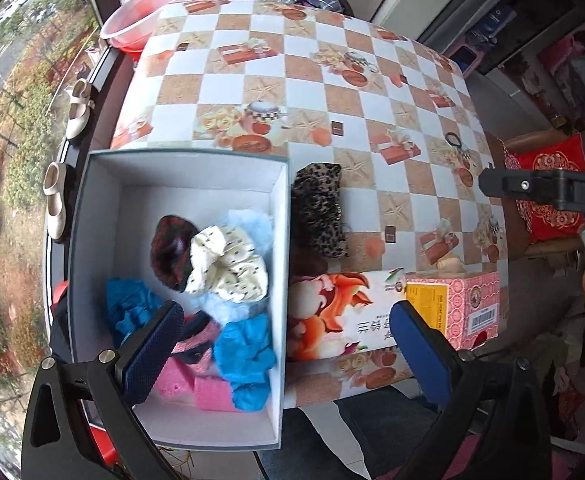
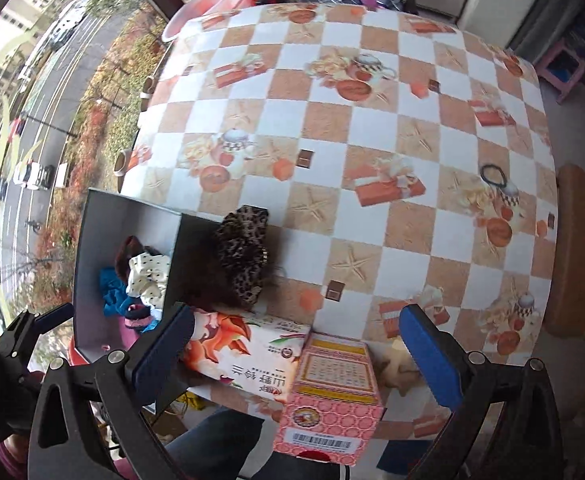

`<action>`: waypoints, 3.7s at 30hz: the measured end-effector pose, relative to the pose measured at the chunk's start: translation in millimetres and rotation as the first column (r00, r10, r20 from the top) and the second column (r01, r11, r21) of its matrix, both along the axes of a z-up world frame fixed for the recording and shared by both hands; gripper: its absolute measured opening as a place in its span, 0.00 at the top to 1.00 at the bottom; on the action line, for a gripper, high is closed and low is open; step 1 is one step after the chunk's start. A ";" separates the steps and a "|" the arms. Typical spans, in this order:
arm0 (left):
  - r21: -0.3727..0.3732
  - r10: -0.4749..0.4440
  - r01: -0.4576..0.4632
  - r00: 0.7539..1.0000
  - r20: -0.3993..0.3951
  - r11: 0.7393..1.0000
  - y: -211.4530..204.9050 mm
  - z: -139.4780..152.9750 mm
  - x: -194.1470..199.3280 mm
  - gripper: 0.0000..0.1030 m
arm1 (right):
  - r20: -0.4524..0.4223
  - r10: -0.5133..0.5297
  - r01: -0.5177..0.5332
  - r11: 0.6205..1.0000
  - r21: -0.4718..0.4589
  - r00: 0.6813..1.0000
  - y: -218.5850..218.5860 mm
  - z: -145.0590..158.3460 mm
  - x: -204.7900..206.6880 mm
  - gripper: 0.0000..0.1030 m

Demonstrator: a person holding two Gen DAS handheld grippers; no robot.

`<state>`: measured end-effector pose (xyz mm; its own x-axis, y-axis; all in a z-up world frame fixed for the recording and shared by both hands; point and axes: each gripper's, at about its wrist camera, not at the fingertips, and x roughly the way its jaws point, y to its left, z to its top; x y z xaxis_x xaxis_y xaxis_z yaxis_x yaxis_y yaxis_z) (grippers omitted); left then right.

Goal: Organize soft objects
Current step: 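Move the left tool to the leopard scrunchie while the right tool reaches the beige sock, then grasp the leopard-print scrunchie with the left tool while the right tool grasps the beige sock, then carry the leopard scrunchie with the left tool while the right tool carries the beige sock to the box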

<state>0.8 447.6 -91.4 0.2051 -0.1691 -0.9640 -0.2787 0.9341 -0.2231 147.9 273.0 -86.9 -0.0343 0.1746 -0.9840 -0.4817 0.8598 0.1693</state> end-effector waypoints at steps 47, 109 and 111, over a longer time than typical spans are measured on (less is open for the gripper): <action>0.138 -0.357 0.499 0.761 -0.542 0.855 -106.0 -193.1 168.7 0.66 | -0.447 -0.407 0.460 0.888 0.012 0.797 -183.1 -177.2 11.6 0.66; 0.000 -0.286 0.289 0.945 -0.158 0.957 -106.6 -95.5 98.5 0.73 | -0.198 -0.360 0.390 0.910 0.141 0.912 -163.0 -74.3 7.6 0.70; -0.005 -0.280 0.281 0.952 -0.127 0.960 -102.1 -86.2 106.1 0.73 | -0.176 -0.341 0.368 0.918 0.151 0.923 -157.6 -61.2 1.6 0.70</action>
